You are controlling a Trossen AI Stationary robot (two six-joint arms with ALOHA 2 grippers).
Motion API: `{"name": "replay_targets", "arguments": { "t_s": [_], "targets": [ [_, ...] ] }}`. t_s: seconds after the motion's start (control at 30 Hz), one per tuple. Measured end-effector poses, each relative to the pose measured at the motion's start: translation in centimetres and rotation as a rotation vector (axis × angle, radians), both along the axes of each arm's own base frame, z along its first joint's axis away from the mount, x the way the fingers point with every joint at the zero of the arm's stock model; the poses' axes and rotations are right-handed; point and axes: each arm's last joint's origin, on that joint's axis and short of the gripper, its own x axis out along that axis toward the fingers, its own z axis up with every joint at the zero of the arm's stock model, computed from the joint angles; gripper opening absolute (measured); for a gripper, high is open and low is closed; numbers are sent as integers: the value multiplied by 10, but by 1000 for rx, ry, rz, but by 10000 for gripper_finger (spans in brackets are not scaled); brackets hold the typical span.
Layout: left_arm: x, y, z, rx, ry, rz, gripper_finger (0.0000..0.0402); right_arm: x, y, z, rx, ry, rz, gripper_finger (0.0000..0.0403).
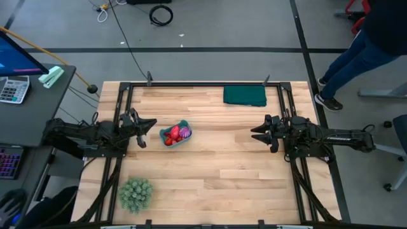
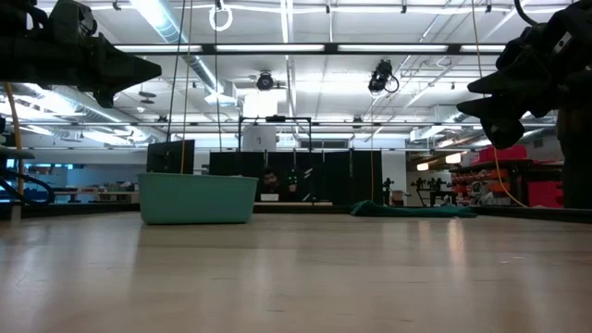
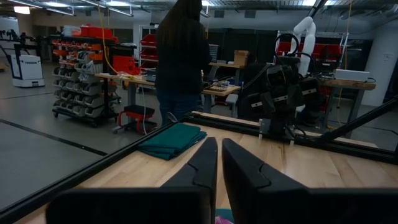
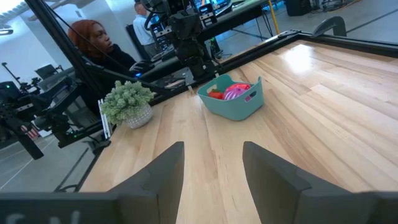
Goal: Pick and placing Produce into tupperware
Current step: Return to Home Position
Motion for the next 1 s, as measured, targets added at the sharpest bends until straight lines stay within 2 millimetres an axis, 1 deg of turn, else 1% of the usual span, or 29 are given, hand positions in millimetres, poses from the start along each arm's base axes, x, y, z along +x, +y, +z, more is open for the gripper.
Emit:
{"name": "replay_targets", "arguments": {
  "t_s": [0.17, 0.57, 1.0],
  "targets": [
    [0, 0, 0, 0, 0, 0, 23, 0, 0, 0, 0, 0, 0, 172],
    [0, 0, 0, 0, 0, 0, 39, 0, 0, 0, 0, 0, 0, 172],
    [0, 0, 0, 0, 0, 0, 23, 0, 0, 0, 0, 0, 0, 172]
  ]
}}
